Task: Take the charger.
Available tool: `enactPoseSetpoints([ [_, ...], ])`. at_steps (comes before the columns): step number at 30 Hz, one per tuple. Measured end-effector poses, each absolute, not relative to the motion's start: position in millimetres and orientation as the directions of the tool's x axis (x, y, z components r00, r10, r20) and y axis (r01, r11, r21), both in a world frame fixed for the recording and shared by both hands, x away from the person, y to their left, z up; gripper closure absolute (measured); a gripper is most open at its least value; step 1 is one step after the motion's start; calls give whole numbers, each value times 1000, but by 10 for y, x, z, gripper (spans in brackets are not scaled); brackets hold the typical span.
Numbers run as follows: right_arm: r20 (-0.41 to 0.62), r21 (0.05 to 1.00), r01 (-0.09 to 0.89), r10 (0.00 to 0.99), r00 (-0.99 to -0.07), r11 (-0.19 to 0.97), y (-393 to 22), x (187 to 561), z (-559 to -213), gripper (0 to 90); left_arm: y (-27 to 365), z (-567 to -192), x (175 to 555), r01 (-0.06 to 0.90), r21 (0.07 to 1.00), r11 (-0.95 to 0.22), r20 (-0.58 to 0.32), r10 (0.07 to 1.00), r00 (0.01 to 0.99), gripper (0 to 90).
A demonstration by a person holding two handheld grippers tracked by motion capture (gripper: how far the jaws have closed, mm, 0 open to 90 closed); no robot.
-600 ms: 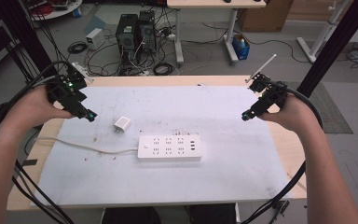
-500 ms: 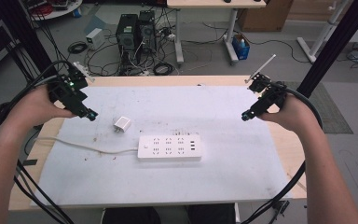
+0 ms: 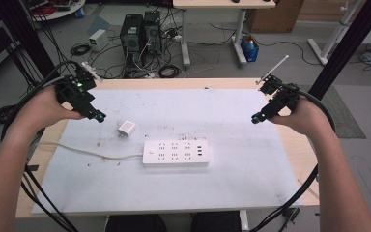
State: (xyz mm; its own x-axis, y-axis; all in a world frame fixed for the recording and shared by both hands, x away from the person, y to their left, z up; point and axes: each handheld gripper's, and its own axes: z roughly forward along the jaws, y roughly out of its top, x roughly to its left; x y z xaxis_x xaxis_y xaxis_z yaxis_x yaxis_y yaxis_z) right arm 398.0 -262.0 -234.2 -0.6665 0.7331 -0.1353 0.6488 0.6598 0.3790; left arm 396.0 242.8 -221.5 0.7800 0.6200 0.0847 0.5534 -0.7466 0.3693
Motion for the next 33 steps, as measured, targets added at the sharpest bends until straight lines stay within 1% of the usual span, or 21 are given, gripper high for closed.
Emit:
enactPoseSetpoints([
  [4,-133,375,653,735,-664,658,-2611,3983,-2349,134,2427,-2272,4004,569,366,-736,69,631,773,189],
  [13,-136,387,656,743,-655,648,-2604,3982,-2342,134,2369,-2640,4232,639,364,-677,32,696,718,189],
  [21,-137,390,650,740,-659,652,-2620,3981,-2368,134,2256,-3029,4426,699,327,-636,-12,736,676,189],
  [28,-135,384,656,742,-656,650,-2642,3994,-2408,134,2183,-3302,4572,738,280,-614,-11,766,642,189],
  [31,-132,389,656,744,-655,647,-2646,4005,-2423,134,2165,-3428,4634,757,281,-590,-24,784,620,189],
  [33,-132,387,655,742,-657,649,-2639,4009,-2434,134,2144,-3514,4671,772,264,-579,-23,796,605,189],
])
